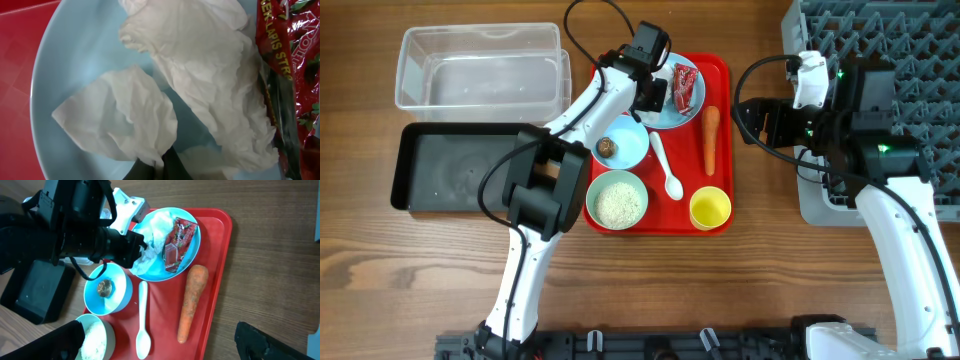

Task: Sort waste into correct bins and load items into the dishwasher rack
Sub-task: 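Carry the tissues left and drop them into the clear bin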

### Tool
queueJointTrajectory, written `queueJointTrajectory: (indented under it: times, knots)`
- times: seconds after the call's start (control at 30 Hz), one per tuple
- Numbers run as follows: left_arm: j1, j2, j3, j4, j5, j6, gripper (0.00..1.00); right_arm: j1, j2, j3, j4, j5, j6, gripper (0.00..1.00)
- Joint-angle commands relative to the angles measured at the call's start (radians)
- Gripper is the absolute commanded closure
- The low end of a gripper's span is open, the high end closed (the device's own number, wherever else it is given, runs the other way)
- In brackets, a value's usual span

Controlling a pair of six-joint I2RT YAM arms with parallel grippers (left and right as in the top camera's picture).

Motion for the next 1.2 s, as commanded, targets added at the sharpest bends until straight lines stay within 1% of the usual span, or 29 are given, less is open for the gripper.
queueJointTrajectory:
  times: [0.0, 0.27, 0.37, 0.43, 0.5, 0.63, 0.73, 0.87, 0.9, 0.93, 0.97, 1.0, 1.03, 1.07, 1.1, 1.17]
  knots:
    - [-0.003, -0.082, 0.016, -0.003, 0.008, 0.002, 0.96, -0.004, 0.011, 0.024, 0.005, 0.016, 0.013, 0.00]
    - [0.038, -0.307, 0.018, -0.012, 0.004, -0.008, 0.96, -0.004, 0.011, 0.024, 0.005, 0.034, 0.013, 0.00]
    - [0.084, -0.379, 0.018, -0.035, -0.048, -0.055, 0.96, -0.004, 0.011, 0.024, 0.006, 0.039, 0.013, 0.00]
    - [0.126, -0.404, 0.018, -0.063, -0.073, -0.059, 0.96, -0.004, 0.011, 0.024, 0.006, 0.043, 0.013, 0.00]
    - [0.176, -0.414, 0.018, -0.101, -0.079, -0.060, 0.96, -0.004, 0.011, 0.024, 0.006, 0.053, 0.013, 0.00]
    - [0.293, -0.398, 0.018, -0.205, -0.078, -0.122, 0.96, -0.004, 0.011, 0.024, 0.006, 0.061, 0.013, 0.00]
    - [0.360, -0.370, 0.018, -0.240, -0.077, -0.138, 0.96, -0.004, 0.011, 0.024, 0.010, 0.061, 0.013, 0.00]
    - [0.406, -0.319, 0.017, -0.243, -0.078, -0.137, 0.88, -0.004, 0.011, 0.024, 0.016, 0.061, 0.013, 0.00]
    - [0.412, -0.306, 0.017, -0.243, -0.078, -0.134, 0.83, -0.004, 0.011, 0.024, 0.016, 0.061, 0.013, 0.00]
    - [0.416, -0.291, 0.017, -0.242, -0.078, -0.134, 0.71, -0.004, 0.011, 0.024, 0.016, 0.061, 0.013, 0.00]
    - [0.418, -0.280, 0.017, -0.241, -0.078, -0.134, 0.52, -0.004, 0.011, 0.024, 0.014, 0.060, 0.013, 0.00]
    - [0.418, -0.267, 0.017, -0.241, -0.078, -0.134, 0.37, -0.004, 0.011, 0.024, 0.012, 0.061, 0.013, 0.00]
    - [0.418, -0.261, 0.017, -0.242, -0.078, -0.134, 0.18, -0.004, 0.011, 0.024, 0.010, 0.060, 0.013, 0.00]
    - [0.418, -0.252, 0.017, -0.242, -0.078, -0.134, 0.04, -0.004, 0.011, 0.024, 0.008, 0.060, 0.014, 0.00]
    - [0.418, -0.249, 0.017, -0.243, -0.078, -0.134, 0.00, -0.004, 0.011, 0.024, 0.004, 0.060, 0.014, 0.00]
    - [0.418, -0.245, 0.017, -0.241, -0.078, -0.134, 0.00, -0.004, 0.011, 0.024, 0.001, 0.060, 0.014, 0.00]
